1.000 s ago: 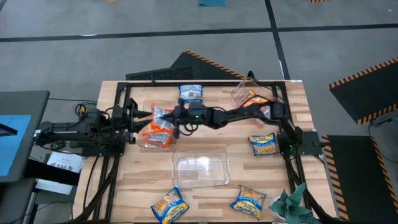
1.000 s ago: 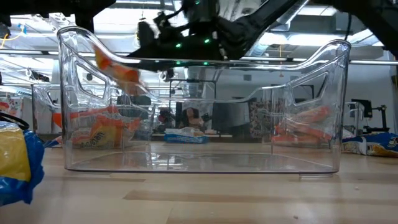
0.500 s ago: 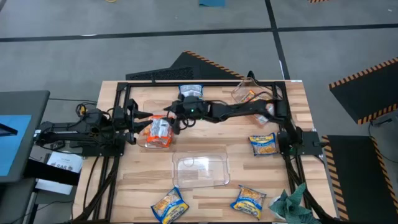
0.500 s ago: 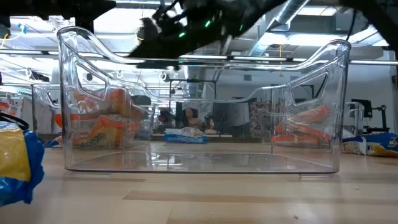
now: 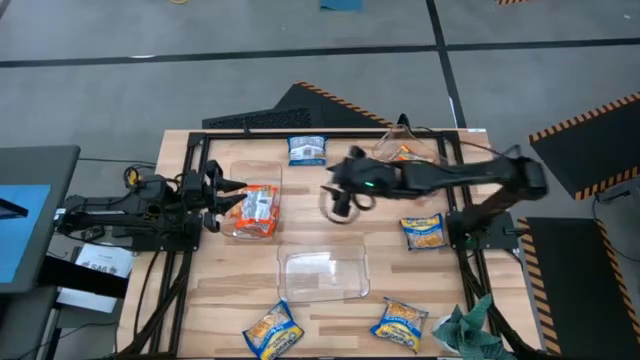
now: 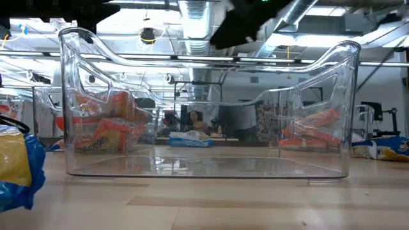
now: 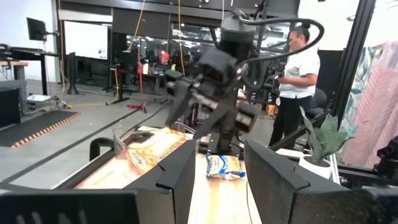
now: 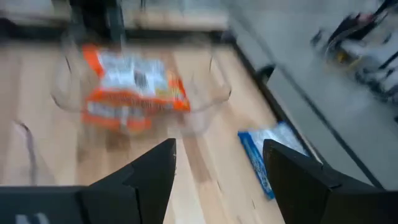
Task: Sort Maruchan noodles
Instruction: Put the blue noodle pack into the bottom transparent bin
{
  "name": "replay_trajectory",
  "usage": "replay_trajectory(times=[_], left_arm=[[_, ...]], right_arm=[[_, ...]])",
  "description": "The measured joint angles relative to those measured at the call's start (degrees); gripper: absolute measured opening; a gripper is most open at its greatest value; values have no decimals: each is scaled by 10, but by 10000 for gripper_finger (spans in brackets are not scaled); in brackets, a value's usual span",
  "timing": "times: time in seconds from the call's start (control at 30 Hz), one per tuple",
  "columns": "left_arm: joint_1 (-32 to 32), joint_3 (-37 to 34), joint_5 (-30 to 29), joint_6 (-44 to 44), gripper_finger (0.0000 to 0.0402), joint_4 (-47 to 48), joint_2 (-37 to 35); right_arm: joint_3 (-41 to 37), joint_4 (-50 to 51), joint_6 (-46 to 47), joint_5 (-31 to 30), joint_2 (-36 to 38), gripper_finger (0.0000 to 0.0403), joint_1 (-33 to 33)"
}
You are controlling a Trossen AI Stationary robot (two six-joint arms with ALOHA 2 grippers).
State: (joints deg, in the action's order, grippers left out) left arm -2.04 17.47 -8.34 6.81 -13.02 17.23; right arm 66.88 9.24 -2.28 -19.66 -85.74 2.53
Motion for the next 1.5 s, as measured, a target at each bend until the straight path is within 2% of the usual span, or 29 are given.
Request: replay_trajectory(times=[0.17,0.3,0.6,0.7,0.83,0.9,0.97,1.13,1.3,1.5], left_arm=[[0,0,-1,-8,126,-6,1],[0,0,-1,-17,126,-15,7],[0,0,-47,-21,126,-62,71],[0,1,-110,-18,126,-113,130],[-13,9,-190,-39,126,-158,257],[-40,44,-190,-46,126,-141,327],[-79,113,-171,-41,126,-85,399],[-193,335,-71,-24,126,189,581],[-263,525,8,-30,126,365,754],[-295,668,32,-31,126,431,893]], right_arm=[[-180,-195,26,-7,103,264,-32],[-257,-290,27,-7,151,264,-55],[-279,-314,24,-11,189,264,-82],[-279,-319,24,-11,195,264,-81],[-279,-320,20,-11,204,264,-78],[-278,-323,18,-11,206,264,-76],[-279,-320,18,-11,208,264,-76],[-279,-315,18,-11,208,264,-76],[-279,-308,18,-11,208,264,-76],[-279,-291,18,-11,208,264,-76]])
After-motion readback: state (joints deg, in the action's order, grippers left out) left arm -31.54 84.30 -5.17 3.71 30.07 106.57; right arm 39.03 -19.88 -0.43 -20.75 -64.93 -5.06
